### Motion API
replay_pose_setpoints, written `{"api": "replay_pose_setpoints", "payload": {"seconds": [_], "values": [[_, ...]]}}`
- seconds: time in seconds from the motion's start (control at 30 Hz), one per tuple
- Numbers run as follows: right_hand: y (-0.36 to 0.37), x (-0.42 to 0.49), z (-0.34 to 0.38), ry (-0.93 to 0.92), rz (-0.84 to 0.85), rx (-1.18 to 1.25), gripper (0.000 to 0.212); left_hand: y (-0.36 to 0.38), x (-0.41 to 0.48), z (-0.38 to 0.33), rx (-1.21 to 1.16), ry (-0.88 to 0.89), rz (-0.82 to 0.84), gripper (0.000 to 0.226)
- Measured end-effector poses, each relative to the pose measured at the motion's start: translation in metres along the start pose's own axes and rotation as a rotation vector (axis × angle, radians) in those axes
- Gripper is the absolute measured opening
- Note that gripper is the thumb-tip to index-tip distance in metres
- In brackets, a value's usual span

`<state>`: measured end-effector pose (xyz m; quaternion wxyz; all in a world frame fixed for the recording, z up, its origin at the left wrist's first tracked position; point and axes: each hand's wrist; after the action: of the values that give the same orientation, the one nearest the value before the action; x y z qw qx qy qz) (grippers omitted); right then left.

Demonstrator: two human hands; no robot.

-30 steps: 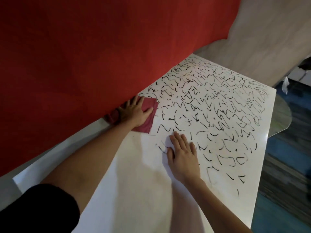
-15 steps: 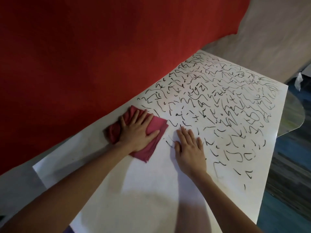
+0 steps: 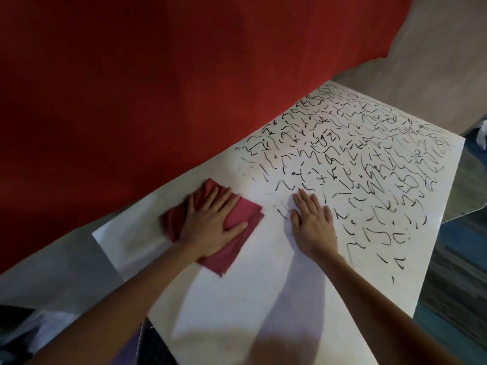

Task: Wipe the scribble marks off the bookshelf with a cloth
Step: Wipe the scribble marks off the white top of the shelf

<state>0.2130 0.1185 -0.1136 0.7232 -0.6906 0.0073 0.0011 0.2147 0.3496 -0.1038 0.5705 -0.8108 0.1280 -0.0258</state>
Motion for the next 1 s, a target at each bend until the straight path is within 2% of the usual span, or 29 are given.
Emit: {"api": "replay_pose_setpoints", "payload": {"seconds": [0.1, 0.2, 0.33, 0.43, 0.5, 0.7, 0.87, 1.0], "values": [[0.0, 0.0, 0.0, 0.004, 0.017, -0.002, 0.055, -0.018, 0.021, 0.04, -0.034, -0.17, -0.03, 0.083], [-0.001, 0.0, -0.001, 0.004, 0.001, 0.004, 0.05, -0.023, 0.043, 0.043, -0.09, -0.286, -0.074, 0.07], [-0.003, -0.003, 0.001, -0.006, 0.008, 0.005, 0.049, -0.012, 0.003, 0.034, -0.075, -0.252, -0.09, 0.073], [-0.004, -0.004, -0.001, -0.014, -0.004, 0.006, 0.049, -0.013, -0.037, 0.052, -0.027, -0.241, -0.079, 0.086], [-0.003, -0.007, -0.001, -0.012, 0.003, -0.001, 0.049, -0.018, -0.047, 0.064, -0.025, -0.282, -0.084, 0.081], [-0.001, -0.004, 0.003, 0.011, -0.018, -0.027, 0.049, -0.017, -0.016, 0.05, -0.092, -0.392, -0.15, 0.071], [-0.002, -0.001, 0.003, 0.006, -0.02, -0.028, 0.049, -0.014, 0.015, 0.019, -0.106, -0.3, -0.105, 0.072], [-0.003, -0.003, 0.001, -0.011, -0.005, -0.03, 0.05, -0.012, -0.015, 0.038, -0.082, -0.288, -0.129, 0.074]]}}
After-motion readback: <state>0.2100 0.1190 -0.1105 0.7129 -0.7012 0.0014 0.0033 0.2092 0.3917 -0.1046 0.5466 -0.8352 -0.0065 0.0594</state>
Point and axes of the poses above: each hand's wrist, its own x-axis towards the middle knuckle, its own y-axis out of the palm, z = x × y, and after that the axes turned 14 degrees about -x, right-handed
